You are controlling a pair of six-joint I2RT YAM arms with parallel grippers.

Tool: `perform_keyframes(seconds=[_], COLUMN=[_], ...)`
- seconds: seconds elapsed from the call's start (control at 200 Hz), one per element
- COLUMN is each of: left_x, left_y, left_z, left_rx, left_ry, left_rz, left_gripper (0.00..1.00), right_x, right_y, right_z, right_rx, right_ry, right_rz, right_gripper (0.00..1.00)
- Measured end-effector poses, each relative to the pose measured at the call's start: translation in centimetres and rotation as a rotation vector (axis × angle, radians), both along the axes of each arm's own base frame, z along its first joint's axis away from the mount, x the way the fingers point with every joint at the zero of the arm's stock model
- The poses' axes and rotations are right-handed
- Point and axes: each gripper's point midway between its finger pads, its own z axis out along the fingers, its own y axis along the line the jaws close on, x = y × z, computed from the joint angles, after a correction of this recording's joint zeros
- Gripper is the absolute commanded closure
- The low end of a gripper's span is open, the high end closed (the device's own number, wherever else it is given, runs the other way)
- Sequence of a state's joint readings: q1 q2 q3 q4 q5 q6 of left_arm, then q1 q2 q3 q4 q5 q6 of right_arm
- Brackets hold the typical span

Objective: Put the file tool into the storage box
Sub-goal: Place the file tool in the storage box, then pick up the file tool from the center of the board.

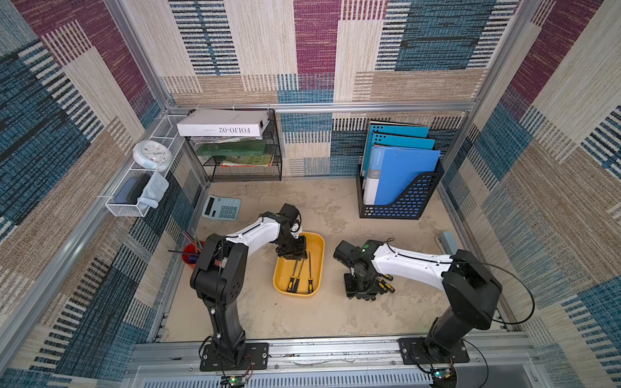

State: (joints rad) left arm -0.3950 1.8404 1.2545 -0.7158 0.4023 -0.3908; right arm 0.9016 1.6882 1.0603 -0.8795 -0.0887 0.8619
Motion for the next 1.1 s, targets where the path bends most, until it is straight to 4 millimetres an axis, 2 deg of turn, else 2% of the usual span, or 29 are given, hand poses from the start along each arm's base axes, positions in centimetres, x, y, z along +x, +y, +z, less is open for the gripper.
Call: perform_keyframes(seconds=[0.23, 0.351, 0.541, 0.596, 0.751, 0.842, 0.972, 1.097], left_x=[0.2, 0.2, -0.1, -0.3, -1.0, -1.5, -2.6, -3.5], left_y=[-0.5, -0.8, -1.0, -1.0, -1.2, -1.6, -2.6, -4.0], left_z=[3.4, 5.7, 9.2, 10.0, 12.1, 12.7, 12.8, 12.3], left_rx=[-0.054, -0.086, -0.130, -0.137, -0.182, -0.226, -0.300, -0.354], left_ry=[-0.046, -0.077, -0.118, -0.130, -0.143, -0.127, -0.082, -0.040], left_rz=[0.014, 0.017, 0.026, 0.026, 0.039, 0.051, 0.080, 0.090], left_gripper=[0.69, 0.69, 0.66, 0.66, 0.64, 0.57, 0.48, 0.47], right_x=[0.4, 0.6, 0.8, 0.9, 1.1, 0.6, -0.4, -1.3], right_y=[-0.1, -0.2, -0.2, -0.1, 0.7, 1.4, 3.2, 4.8], right_z=[-1.4, -2.0, -2.1, -1.9, -0.3, 1.0, 2.9, 4.6], right_rx=[-0.041, -0.062, -0.067, -0.063, -0.016, 0.023, 0.113, 0.198], right_ry=[0.007, 0.010, 0.003, -0.005, -0.059, -0.089, -0.119, -0.141], right_rz=[0.035, 0.052, 0.079, 0.088, 0.119, 0.145, 0.179, 0.193], right_gripper=[0.63, 0.72, 0.87, 0.89, 0.90, 0.90, 0.90, 0.90])
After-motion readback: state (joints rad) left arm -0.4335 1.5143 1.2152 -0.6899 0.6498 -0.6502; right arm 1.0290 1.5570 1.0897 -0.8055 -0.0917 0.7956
